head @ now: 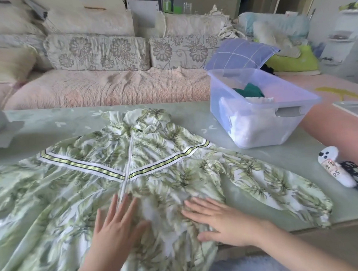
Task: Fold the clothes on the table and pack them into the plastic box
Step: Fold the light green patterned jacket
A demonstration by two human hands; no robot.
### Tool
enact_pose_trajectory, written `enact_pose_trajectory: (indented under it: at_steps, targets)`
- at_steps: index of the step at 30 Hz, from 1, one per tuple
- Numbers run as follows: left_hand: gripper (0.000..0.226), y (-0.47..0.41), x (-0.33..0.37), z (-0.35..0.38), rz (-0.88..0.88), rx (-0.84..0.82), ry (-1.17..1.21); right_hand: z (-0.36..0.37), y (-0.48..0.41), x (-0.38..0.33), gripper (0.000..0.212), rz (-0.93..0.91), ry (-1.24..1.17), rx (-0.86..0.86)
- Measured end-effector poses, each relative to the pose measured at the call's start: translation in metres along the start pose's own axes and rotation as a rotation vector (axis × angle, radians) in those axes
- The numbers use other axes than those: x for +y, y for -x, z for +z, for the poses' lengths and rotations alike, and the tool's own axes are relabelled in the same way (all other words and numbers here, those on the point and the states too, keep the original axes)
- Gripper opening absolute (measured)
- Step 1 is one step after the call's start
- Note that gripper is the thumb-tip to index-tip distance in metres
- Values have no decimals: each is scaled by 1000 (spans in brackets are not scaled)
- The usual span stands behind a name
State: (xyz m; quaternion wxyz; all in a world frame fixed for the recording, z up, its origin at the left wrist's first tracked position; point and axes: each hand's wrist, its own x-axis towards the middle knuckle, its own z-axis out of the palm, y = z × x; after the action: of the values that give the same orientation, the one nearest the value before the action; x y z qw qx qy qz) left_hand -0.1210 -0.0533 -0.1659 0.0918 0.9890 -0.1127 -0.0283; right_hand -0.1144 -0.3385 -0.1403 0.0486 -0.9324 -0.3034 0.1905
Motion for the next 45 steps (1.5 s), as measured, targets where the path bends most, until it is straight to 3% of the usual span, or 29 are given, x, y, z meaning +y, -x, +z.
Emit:
enact_pose_trajectory:
  at_steps: [2,4,7,10,13,17,19,24,28,33,37,40,43,45]
  targets:
    - [105,8,-8,-1,3,-111,2,-8,9,6,63,52,2,-12]
    - [103,13,-15,4,5,-90,57,-16,14,8,62,84,-28,7]
    - [76,18,-29,-2,92,149,92,-19,14,-9,56,99,-211,146]
    - [42,34,-48,-19,47,351,227,-12,17,-28,43,91,-186,350]
    - [27,64,-78,-33,-242,510,363,-3,25,-42,21,254,-188,469]
    - [31,102,-146,-21,-693,477,356,6,37,-43,40,618,-85,443]
    - [32,112,-164,-15,-772,425,433,7,38,-41,47,736,-18,373]
    - [52,107,-145,-29,-729,350,564,11,29,-44,38,780,-55,348]
    - [45,108,-138,-34,-715,369,635,4,25,-43,36,792,-60,372]
    - [33,114,-145,-33,-649,456,510,-4,37,-32,34,842,102,330]
    - [44,115,-153,-27,-621,431,377,2,40,-35,34,862,62,315]
    - [61,109,-149,-25,-549,420,198,5,35,-48,70,716,-49,411]
    - [59,94,-128,-30,-315,419,230,3,20,-73,69,491,-172,400]
    - [56,80,-116,-25,-172,310,202,4,7,-82,65,391,-167,322]
